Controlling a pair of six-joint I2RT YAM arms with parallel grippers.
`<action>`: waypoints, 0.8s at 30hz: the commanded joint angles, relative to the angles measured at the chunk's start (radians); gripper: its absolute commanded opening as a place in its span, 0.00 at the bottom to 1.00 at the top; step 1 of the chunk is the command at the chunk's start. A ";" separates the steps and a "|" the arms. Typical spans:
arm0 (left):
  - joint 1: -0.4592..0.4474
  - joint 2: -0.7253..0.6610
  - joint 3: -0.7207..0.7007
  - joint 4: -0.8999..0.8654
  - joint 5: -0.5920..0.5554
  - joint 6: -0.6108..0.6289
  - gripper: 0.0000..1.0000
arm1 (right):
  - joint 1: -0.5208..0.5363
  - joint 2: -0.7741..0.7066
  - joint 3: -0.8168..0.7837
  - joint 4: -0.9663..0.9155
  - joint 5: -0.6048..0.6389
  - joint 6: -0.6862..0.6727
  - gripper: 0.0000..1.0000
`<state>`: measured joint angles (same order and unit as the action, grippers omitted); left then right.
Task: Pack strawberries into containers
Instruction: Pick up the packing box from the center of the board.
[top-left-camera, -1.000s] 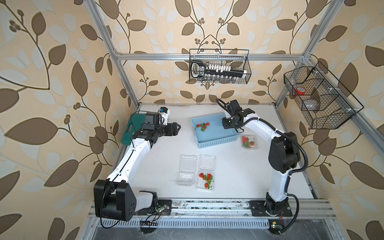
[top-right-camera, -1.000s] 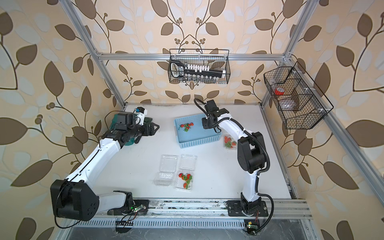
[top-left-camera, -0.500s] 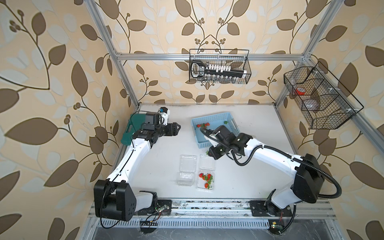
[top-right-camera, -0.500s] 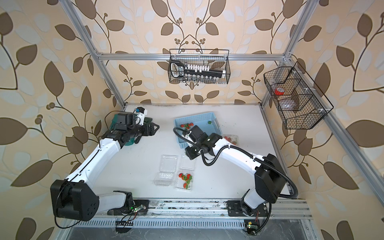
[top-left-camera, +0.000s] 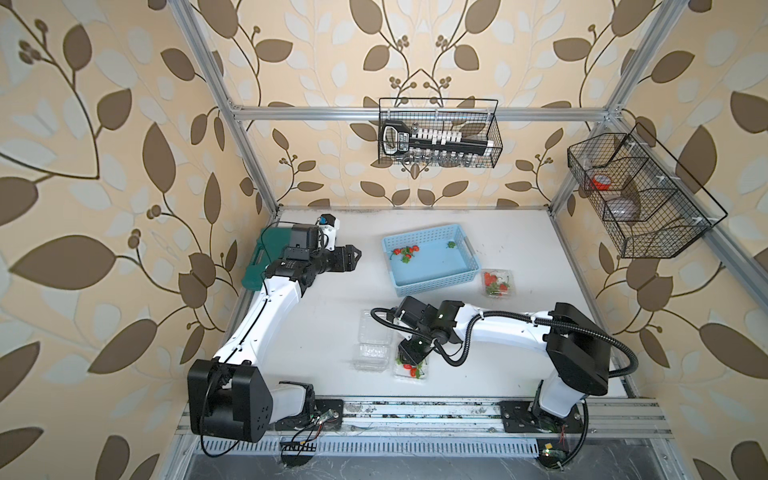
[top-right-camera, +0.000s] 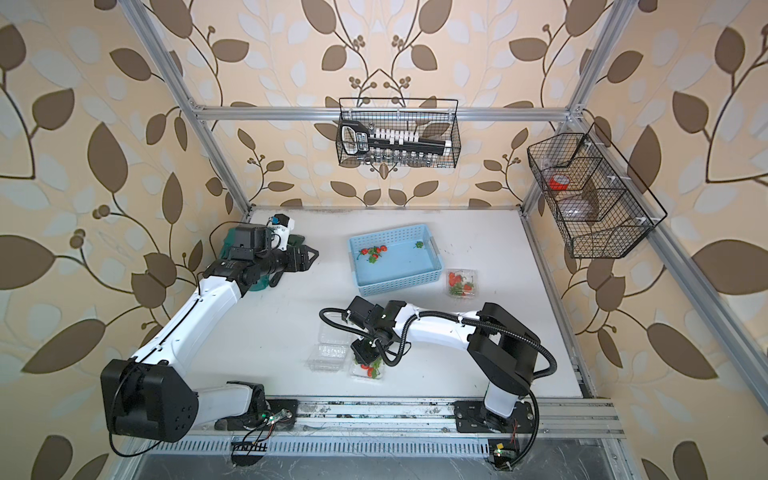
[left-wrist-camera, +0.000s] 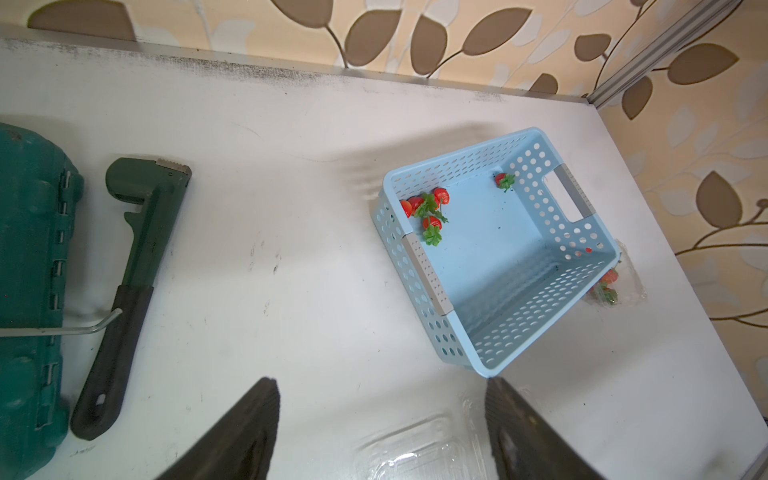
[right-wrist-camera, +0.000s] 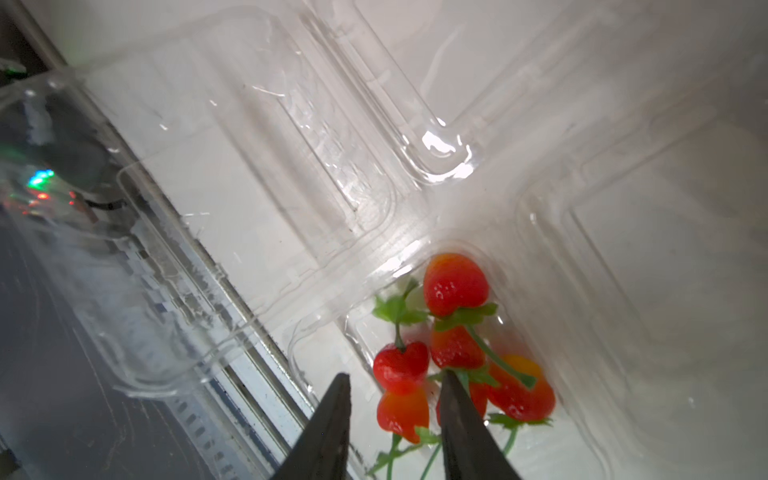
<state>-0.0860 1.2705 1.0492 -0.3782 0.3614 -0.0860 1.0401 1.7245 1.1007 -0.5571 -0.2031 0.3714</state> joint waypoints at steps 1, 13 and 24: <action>-0.006 -0.027 -0.003 0.010 0.004 0.008 0.79 | -0.007 -0.025 -0.020 -0.008 0.036 0.028 0.41; -0.006 -0.024 -0.001 0.014 0.016 0.002 0.79 | -0.106 -0.164 -0.095 -0.158 0.230 0.184 0.43; -0.008 -0.022 -0.003 0.016 0.022 0.000 0.80 | -0.089 -0.148 -0.134 -0.124 0.145 0.265 0.41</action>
<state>-0.0860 1.2705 1.0492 -0.3779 0.3626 -0.0860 0.9386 1.5650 0.9855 -0.6708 -0.0376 0.5976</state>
